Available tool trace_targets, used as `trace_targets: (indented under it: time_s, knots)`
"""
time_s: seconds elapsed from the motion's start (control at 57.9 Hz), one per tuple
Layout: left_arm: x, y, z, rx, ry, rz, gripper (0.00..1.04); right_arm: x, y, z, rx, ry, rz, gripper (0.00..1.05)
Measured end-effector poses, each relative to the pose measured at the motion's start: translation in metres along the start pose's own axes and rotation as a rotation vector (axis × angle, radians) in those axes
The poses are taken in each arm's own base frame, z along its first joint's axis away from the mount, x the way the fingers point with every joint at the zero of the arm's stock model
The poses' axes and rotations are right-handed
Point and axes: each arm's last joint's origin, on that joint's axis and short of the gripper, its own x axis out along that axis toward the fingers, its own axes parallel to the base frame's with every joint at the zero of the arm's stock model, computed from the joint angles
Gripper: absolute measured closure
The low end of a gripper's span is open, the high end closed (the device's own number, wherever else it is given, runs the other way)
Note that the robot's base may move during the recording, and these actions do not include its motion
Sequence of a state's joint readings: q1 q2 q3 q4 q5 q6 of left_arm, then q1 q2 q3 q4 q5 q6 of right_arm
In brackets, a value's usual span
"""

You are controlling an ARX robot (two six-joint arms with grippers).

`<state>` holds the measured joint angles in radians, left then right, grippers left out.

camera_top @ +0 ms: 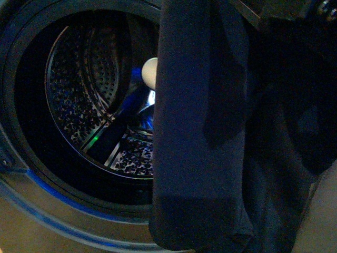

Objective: Collect clothes from washing machine

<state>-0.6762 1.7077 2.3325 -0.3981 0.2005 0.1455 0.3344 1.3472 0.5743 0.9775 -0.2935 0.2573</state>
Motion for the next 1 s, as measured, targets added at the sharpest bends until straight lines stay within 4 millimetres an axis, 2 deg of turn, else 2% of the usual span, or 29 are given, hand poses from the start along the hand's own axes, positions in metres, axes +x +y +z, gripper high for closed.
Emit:
trace_targets:
  time_s: [0.397,0.518,0.622,0.743,1.002]
  knots:
    - [0.000,0.000,0.001,0.001,-0.003,0.000,0.99,0.004,-0.002,0.005,-0.054,-0.058,-0.120,0.66]
    - [-0.001,0.000,0.002,0.001,-0.007,0.001,0.99,-0.003,-0.004,0.012,-0.070,-0.096,-0.138,0.84]
    - [-0.002,0.000,0.003,0.002,-0.010,0.001,0.99,-0.013,-0.008,0.026,-0.089,-0.155,-0.171,0.99]
    - [-0.002,0.000,0.003,-0.001,-0.010,0.001,0.98,-0.028,-0.011,0.045,-0.107,-0.230,-0.205,1.01]
    - [-0.002,0.000,0.003,-0.003,-0.010,0.001,0.60,-0.058,-0.014,0.079,-0.119,-0.347,-0.223,1.01]
